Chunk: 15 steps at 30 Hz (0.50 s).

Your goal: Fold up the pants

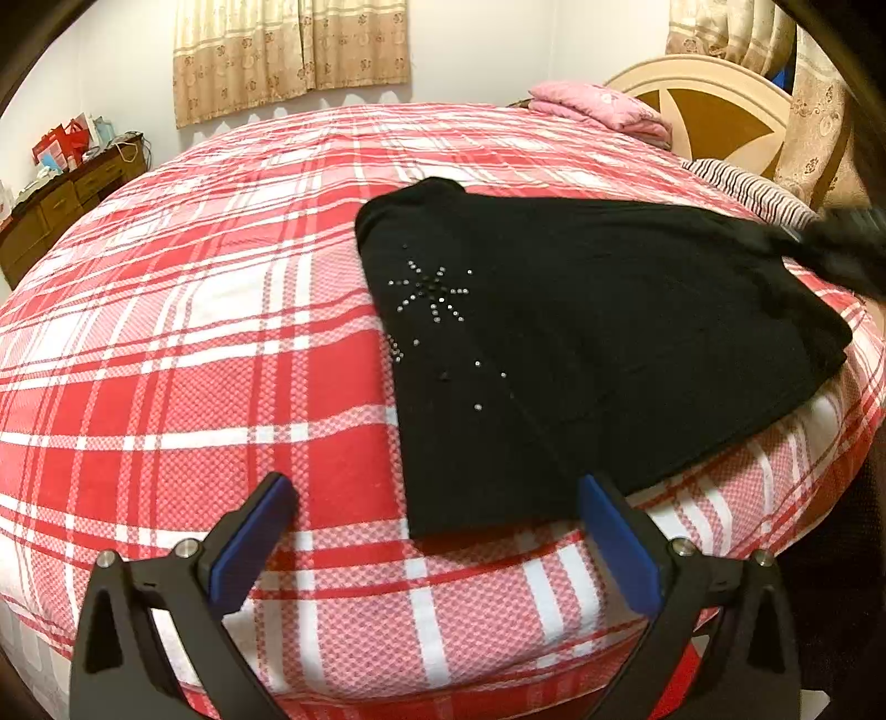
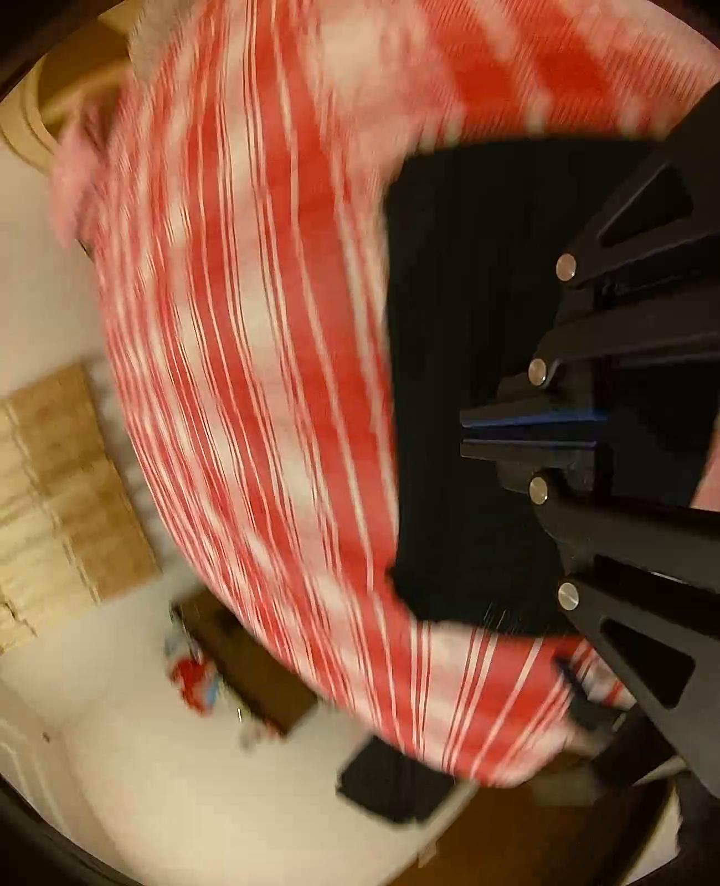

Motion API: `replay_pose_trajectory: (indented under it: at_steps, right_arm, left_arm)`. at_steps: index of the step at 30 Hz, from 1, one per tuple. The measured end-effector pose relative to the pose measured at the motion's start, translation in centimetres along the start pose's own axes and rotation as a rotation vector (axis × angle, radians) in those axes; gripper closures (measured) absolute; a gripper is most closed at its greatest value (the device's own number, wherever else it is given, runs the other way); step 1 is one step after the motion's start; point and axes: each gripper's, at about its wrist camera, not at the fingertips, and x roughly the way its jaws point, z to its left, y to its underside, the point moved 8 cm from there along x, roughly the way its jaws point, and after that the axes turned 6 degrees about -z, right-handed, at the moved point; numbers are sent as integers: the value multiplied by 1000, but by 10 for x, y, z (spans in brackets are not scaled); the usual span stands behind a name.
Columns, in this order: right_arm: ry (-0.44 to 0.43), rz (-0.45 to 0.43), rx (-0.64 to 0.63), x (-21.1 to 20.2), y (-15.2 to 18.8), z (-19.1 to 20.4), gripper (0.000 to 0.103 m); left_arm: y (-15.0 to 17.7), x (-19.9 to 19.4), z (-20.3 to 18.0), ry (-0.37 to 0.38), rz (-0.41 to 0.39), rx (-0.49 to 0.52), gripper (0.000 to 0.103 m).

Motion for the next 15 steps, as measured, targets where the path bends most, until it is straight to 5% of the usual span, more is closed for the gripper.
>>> replay_pose_trajectory:
  at_steps: [6,15]
  right_arm:
    - [36,-17,-35,-18,36,-19,98]
    - [-121,-85,216,-18,40,-46,98]
  left_arm:
    - [-5,5,-2,1,24,5,0]
    - [-18,-9,25,13,70,-47,0]
